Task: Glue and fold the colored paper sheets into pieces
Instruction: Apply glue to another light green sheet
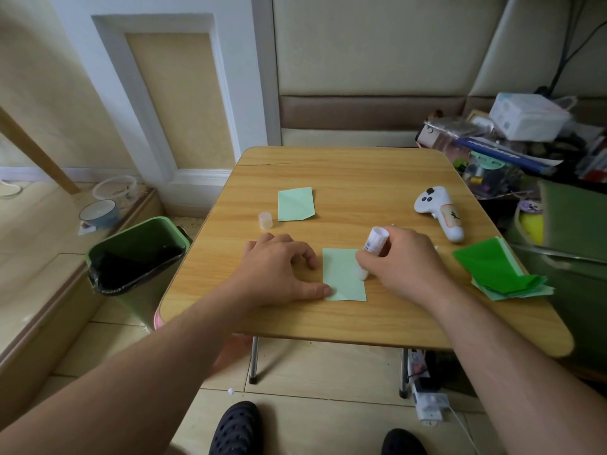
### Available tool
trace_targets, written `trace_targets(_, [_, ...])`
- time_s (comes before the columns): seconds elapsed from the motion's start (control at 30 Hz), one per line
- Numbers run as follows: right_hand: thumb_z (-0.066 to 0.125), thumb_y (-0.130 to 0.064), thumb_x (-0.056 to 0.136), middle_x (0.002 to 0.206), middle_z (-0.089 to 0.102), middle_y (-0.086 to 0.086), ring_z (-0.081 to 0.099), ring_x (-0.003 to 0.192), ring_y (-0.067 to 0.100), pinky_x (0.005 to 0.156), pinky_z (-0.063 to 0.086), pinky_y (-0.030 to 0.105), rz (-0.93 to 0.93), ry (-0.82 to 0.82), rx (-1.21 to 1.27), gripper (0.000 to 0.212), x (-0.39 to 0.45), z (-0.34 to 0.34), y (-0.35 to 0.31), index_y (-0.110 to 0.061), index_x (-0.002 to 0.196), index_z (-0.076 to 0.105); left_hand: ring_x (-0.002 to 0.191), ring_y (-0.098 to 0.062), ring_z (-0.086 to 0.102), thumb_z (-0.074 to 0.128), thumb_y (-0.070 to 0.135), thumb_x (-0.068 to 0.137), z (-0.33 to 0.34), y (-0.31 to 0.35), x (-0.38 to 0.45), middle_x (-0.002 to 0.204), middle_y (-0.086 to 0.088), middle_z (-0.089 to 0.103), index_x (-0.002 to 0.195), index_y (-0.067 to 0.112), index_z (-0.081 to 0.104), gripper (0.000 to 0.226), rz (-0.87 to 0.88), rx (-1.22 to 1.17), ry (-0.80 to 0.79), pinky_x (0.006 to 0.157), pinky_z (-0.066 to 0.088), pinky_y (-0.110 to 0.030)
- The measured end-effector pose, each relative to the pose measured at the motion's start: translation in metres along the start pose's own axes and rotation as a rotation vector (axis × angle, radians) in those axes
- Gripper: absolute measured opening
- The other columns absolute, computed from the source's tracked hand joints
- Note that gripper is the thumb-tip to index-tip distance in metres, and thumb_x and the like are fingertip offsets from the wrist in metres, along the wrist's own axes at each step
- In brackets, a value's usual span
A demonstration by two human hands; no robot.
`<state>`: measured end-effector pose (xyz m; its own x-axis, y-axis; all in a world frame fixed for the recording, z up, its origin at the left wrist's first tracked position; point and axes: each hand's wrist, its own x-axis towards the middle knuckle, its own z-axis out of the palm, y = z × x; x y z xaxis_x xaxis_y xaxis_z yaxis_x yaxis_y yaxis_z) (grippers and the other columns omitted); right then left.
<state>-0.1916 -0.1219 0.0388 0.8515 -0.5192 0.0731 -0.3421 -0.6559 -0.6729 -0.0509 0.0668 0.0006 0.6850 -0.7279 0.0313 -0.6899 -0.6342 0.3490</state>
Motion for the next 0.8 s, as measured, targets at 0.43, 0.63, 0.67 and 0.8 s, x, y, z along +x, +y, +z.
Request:
trace_targets(0.43, [0.079,-0.020,0.092,0.076,0.071,0.006,0.066,0.065,0.019,0.061,0.053,0.029,0.162,-0.138,0.730,0.015,0.010,0.024,-0.001,-0.013,0.096,0.066,0.105,-0.013,0.044,0.066,0.091,0.057,0.001,0.001,0.000,0.096,0.023,0.049,0.095,0.050,0.058,0.056,-0.003,0.006,0.001,0.094,0.031,-0.036])
trace_targets(0.63, [0.077,-0.024,0.093,0.073,0.073,0.002,0.068,0.063,0.014,0.066,0.058,0.031,0.140,-0.136,0.587,0.019,0.006,0.038,-0.007,-0.008,0.098,0.068,0.105,-0.012,0.045,0.068,0.089,0.058,0.001,0.001,0.000,0.097,0.023,0.051,0.093,0.050,0.057,0.053,-0.004,0.002,0.004,0.095,0.031,-0.036])
trace_targets(0.67, [0.077,-0.025,0.093,0.073,0.073,0.001,0.068,0.063,0.013,0.066,0.058,0.031,0.137,-0.137,0.579,0.019,0.006,0.039,-0.007,-0.009,0.098,0.068,0.106,-0.012,0.045,0.068,0.089,0.058,0.001,0.001,0.000,0.096,0.023,0.050,0.093,0.050,0.056,0.053,-0.004,0.003,0.004,0.095,0.032,-0.036])
trace_targets(0.8, [0.074,-0.032,0.090,0.076,0.076,-0.004,0.070,0.064,0.013,0.062,0.055,0.030,0.101,-0.122,0.378,0.017,0.008,0.032,-0.006,-0.016,0.091,0.070,0.105,-0.012,0.044,0.065,0.091,0.057,0.001,0.000,0.000,0.097,0.023,0.051,0.094,0.050,0.057,0.055,-0.005,0.003,-0.004,0.097,0.032,-0.036])
